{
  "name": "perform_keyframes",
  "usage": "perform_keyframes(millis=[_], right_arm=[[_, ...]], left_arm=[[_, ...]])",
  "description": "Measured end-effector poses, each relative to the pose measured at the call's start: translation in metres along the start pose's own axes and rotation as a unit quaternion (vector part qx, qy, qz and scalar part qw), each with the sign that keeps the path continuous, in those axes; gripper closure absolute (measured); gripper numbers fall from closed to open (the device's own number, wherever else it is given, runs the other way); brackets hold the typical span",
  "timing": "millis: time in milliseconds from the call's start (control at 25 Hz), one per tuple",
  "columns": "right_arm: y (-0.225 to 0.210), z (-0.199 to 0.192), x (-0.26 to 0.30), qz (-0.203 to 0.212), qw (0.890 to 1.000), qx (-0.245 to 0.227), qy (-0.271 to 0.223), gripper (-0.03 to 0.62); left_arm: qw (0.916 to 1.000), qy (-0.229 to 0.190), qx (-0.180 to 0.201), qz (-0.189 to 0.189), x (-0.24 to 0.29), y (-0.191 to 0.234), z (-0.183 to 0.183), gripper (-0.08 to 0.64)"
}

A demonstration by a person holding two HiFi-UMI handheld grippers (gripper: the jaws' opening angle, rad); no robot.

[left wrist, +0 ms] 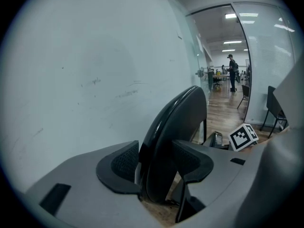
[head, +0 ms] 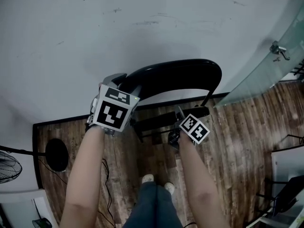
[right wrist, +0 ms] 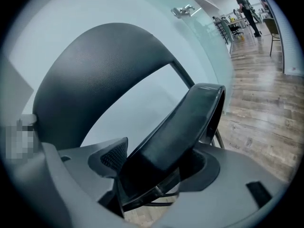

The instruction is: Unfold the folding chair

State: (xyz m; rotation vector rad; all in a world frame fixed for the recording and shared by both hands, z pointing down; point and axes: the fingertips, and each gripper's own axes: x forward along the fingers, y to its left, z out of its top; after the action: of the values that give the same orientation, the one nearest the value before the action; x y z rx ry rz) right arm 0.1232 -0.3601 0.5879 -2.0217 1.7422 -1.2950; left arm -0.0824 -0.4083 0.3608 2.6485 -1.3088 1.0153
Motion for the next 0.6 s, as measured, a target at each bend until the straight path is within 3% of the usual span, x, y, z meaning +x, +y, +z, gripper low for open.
perform_keyframes(millis=[320,600], right_arm=[[-0.037,-0.037,-0.044,0.025,0.999,0.037,0.025,0.285],[-0.068,-0.063,-0.072,0.022,0.998,0.055,0.036,0.275]], left_arm=[[0.9996,-0.005,-0.020,0.017,-0.002,-0.012,-0.011,0.354],[0.9993,-0.010,-0.028,0.021,-0.001,-0.022,-0.020,0.353]])
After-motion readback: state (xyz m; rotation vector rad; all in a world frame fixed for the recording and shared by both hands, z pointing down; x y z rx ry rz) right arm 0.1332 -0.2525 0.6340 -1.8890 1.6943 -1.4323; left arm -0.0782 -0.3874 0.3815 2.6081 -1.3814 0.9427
